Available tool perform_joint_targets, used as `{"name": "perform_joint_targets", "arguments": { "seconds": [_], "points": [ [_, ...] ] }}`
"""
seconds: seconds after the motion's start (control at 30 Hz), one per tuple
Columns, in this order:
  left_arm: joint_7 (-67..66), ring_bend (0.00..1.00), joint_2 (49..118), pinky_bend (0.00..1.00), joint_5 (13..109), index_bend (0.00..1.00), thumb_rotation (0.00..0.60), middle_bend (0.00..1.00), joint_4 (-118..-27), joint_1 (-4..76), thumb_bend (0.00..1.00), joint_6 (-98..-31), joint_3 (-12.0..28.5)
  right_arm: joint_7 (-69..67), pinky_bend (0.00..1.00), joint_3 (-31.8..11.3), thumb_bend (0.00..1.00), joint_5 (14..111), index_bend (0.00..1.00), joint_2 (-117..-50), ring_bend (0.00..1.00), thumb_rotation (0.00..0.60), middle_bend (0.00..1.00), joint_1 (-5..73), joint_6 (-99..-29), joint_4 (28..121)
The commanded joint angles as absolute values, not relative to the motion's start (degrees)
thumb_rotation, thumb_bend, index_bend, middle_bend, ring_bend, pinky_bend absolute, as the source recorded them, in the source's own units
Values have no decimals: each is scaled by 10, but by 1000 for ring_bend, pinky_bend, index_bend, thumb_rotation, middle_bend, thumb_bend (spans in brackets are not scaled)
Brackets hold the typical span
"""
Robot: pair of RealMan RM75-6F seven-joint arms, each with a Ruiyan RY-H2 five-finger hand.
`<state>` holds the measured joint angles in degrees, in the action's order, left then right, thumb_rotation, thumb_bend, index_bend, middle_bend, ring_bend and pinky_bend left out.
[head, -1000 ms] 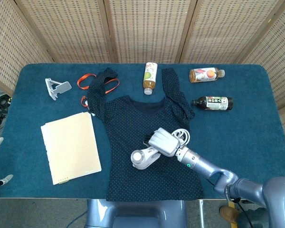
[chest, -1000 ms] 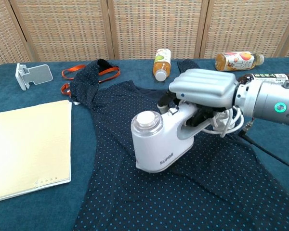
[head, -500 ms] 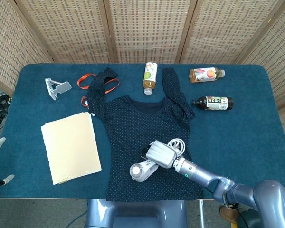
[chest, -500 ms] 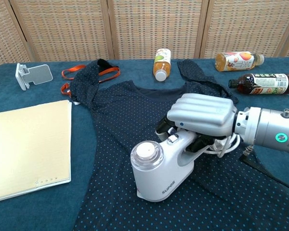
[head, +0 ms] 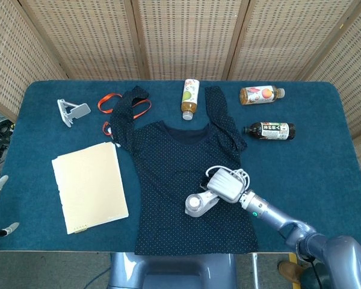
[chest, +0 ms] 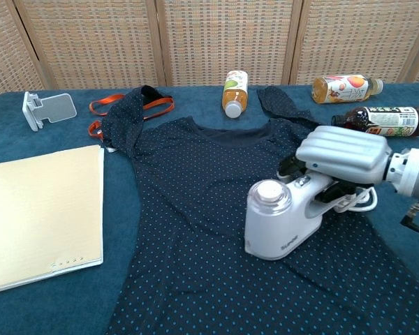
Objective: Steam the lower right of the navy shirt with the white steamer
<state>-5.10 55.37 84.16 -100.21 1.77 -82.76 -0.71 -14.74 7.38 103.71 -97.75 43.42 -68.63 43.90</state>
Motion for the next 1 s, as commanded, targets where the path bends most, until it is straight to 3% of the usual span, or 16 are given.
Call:
{"name": "perform_joint_targets", "arguments": {
  "seconds": [0.03, 0.4, 1.0],
  "points": [
    [-53, 0, 554, 0, 843, 0, 600, 0, -1004, 18, 0, -827, -8, -205, 1000, 88, 1000, 1029, 745, -985, 689, 600, 607, 407, -702, 366],
    [-68, 0, 556, 0, 852, 0, 600, 0, -1017, 20, 0, -828, -11, -292, 1000, 104, 1000, 1033, 745, -1008, 689, 600, 606, 390, -717, 276],
    [-63, 0, 555, 0, 850, 0, 600, 0, -1016, 18, 0, -831, -11, -256, 1000, 119, 1000, 1091, 745, -1031, 689, 600, 607, 437, -776, 364]
  ]
}}
